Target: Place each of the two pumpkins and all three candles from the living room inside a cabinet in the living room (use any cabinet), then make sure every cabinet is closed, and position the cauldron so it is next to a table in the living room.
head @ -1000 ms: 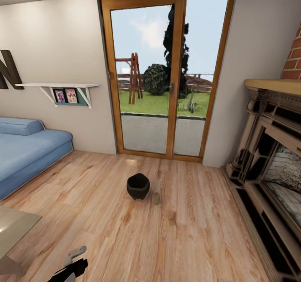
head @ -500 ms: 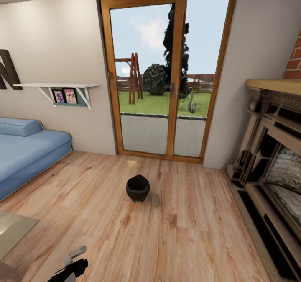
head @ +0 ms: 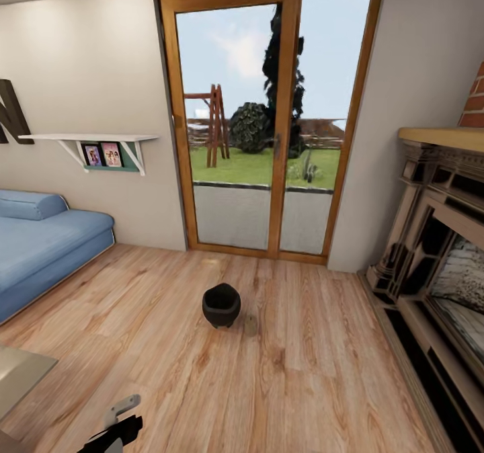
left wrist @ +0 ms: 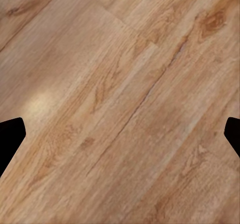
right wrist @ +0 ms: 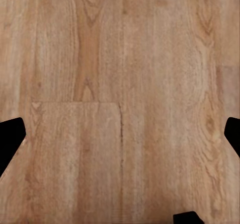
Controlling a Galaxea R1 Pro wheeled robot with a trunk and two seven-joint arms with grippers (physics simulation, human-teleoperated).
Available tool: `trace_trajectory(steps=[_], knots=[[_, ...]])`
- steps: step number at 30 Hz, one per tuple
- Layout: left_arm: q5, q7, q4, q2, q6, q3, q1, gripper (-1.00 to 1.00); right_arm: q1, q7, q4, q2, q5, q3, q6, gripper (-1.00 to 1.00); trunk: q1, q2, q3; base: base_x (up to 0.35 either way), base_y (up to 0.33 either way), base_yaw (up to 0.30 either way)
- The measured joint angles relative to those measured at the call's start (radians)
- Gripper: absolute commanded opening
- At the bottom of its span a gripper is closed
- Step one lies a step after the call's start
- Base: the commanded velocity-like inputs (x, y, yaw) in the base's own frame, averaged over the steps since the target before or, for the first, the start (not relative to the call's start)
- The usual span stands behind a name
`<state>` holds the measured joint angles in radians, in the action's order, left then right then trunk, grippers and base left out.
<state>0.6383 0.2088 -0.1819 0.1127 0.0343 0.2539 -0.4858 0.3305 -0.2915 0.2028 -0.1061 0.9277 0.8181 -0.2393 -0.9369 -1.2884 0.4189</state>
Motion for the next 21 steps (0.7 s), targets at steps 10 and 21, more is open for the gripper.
trace_trajectory(steps=[10, 21], knots=[[0.0, -0.001, -0.002, -0.002, -0.001, 0.0, 0.0, 1.0, 0.001, 0.002, 0.007, 0.001, -0.036, -0.007, -0.03, 1.0, 0.0, 0.0, 0.0, 0.0, 0.0, 0.0], [0.0, -0.001, -0.001, -0.001, -0.001, 0.0, 0.0, 1.0, 0.001, 0.0, 0.006, 0.0, -0.034, -0.012, -0.032, 1.0, 0.0, 0.0, 0.0, 0.11, 0.037, 0.0]])
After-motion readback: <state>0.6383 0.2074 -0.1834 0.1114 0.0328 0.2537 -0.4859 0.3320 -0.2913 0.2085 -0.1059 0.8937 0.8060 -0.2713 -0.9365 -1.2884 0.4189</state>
